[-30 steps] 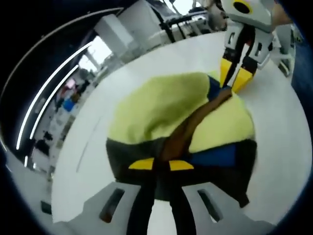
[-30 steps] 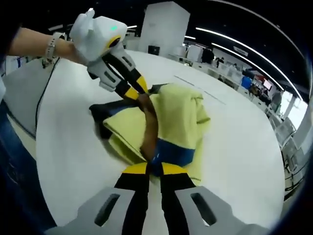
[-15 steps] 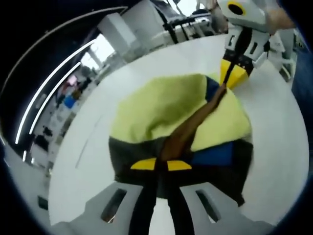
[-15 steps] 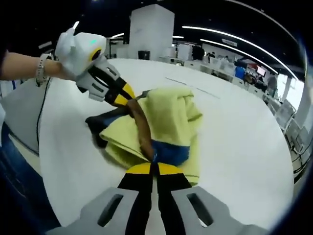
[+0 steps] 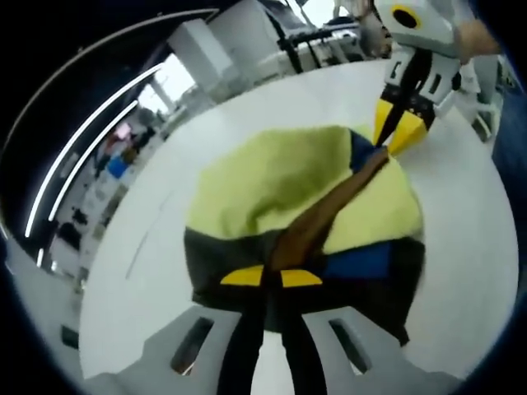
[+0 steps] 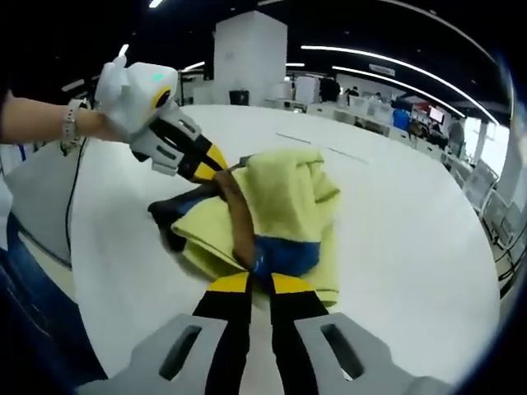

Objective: Fold the garment on the visible template until the final outline fits inside the template.

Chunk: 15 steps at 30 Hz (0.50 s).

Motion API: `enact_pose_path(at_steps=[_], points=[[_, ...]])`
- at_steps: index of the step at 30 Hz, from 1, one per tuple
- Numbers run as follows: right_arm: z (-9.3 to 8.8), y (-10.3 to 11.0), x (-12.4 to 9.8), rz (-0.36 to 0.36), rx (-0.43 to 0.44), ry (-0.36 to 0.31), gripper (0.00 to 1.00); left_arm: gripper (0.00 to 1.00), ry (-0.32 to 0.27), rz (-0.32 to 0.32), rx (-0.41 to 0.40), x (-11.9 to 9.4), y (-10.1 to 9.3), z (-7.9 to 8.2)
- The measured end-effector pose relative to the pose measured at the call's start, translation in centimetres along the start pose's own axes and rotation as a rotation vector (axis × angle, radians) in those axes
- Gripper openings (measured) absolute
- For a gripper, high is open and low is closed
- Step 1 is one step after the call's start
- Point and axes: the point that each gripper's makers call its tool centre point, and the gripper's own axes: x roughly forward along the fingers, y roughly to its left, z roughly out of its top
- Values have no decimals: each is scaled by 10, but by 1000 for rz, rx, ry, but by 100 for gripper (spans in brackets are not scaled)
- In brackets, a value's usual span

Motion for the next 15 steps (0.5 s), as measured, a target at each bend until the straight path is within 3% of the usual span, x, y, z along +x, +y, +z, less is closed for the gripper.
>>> enact_pose_path(at_steps=[15], points=[[0, -2, 2, 2, -34, 21, 7, 1, 5, -4, 5, -2, 1, -1]])
